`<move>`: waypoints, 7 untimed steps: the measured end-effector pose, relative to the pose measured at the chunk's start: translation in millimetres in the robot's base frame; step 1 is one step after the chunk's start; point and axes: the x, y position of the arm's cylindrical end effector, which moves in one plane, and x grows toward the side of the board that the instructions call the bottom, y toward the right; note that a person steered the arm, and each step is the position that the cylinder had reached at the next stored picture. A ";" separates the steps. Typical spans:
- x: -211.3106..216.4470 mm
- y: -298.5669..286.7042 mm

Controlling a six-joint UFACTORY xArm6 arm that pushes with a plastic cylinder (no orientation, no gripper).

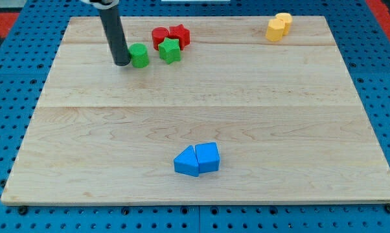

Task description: Put your hand at the top right corner

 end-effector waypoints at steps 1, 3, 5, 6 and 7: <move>-22.3 36.2; 40.5 16.8; 93.1 102.3; 33.6 212.2; -24.0 334.4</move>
